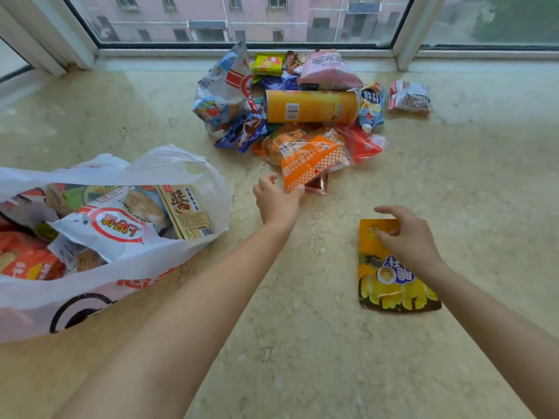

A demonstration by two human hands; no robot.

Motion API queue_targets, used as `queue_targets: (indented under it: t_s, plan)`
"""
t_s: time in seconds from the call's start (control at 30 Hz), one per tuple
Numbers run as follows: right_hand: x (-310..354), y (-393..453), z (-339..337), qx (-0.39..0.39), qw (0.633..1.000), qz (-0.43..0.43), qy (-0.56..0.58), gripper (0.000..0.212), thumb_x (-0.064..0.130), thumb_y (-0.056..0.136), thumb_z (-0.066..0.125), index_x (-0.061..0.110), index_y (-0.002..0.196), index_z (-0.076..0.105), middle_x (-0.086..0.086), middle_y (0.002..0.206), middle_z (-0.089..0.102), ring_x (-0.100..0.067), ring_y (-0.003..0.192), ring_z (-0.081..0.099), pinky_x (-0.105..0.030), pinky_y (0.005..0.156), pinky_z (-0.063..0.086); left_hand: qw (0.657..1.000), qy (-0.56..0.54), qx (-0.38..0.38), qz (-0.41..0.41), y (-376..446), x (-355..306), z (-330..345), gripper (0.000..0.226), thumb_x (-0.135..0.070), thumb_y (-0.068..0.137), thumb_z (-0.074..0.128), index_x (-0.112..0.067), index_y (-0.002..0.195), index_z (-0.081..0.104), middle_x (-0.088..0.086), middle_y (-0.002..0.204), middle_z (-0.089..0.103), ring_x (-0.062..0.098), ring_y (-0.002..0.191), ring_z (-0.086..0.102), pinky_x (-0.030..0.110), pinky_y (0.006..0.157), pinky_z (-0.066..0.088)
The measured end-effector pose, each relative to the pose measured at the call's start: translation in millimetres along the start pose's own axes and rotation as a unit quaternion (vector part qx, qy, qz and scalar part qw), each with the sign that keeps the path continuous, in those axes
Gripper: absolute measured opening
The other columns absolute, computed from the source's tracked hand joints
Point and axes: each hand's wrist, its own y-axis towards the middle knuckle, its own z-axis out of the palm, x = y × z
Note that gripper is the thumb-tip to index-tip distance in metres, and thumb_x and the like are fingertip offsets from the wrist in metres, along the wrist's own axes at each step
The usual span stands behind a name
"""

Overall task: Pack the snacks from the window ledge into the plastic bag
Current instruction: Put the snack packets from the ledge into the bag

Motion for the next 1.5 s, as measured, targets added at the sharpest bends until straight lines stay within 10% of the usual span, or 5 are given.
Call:
queue_targets:
  t_s: [0.3, 0.73, 0.87, 1.1, 1.5]
  plan:
    - [8, 21, 17, 0.005, 0.999, 0.035, 0.016, 0.014, 0.009, 0.078, 0.073, 0.018, 0.088, 0.074, -0.002, 0.090, 0.071, -0.018, 0.081, 0.067, -0.041, 0.078, 0.056, 0.991, -0.084, 0.054, -0.094, 13, -5, 7, 0.023, -0.028, 0.091, 0.063, -0.017, 0.071, 0.063, -0.002, 0.072, 0.066, 0.012, 0.069, 0.061, 0.027, 0.073, 0.047]
    - [77, 5, 71, 0.266, 0.920, -0.277, -0.077, 0.028, 0.014, 0.084, 0.062, 0.026, 0.110, 0.068, 0.015, 0.119, 0.058, -0.007, 0.091, 0.059, -0.028, 0.075, 0.050, 0.988, 0.030, 0.122, -0.093, 15, 55, -82, 0.015, -0.017, 0.091, 0.064, -0.012, 0.077, 0.063, 0.001, 0.068, 0.061, 0.007, 0.055, 0.057, 0.020, 0.053, 0.038]
    - [58, -3, 61, 0.061, 0.929, -0.356, -0.079, 0.021, 0.021, 0.078, 0.069, 0.025, 0.099, 0.071, 0.012, 0.113, 0.066, -0.009, 0.090, 0.065, -0.029, 0.058, 0.054, 0.989, 0.072, 0.065, -0.108, 28, 58, -83, 0.036, -0.027, 0.085, 0.068, -0.008, 0.115, 0.060, 0.006, 0.100, 0.062, 0.022, 0.091, 0.059, 0.027, 0.069, 0.041]
    - [33, 18, 46, 0.135, 0.978, -0.057, -0.148, 0.119, 0.056, 0.051, 0.086, 0.034, 0.147, 0.019, 0.005, 0.139, 0.049, -0.017, 0.120, 0.051, -0.039, 0.086, 0.051, 0.979, -0.037, 0.090, -0.177, 48, 14, -59, 0.097, -0.068, 0.063, 0.072, -0.015, 0.137, 0.038, 0.003, 0.123, 0.054, 0.025, 0.107, 0.057, 0.039, 0.084, 0.050]
    - [39, 12, 49, 0.149, 0.987, -0.021, 0.060, 0.082, 0.023, 0.064, 0.087, 0.048, 0.128, 0.043, 0.003, 0.103, 0.061, -0.014, 0.094, 0.063, -0.041, 0.075, 0.058, 0.955, -0.155, 0.114, -0.227, 59, -2, -44, 0.072, -0.029, 0.067, 0.086, -0.006, 0.127, 0.053, 0.015, 0.102, 0.070, 0.023, 0.071, 0.070, 0.030, 0.042, 0.053]
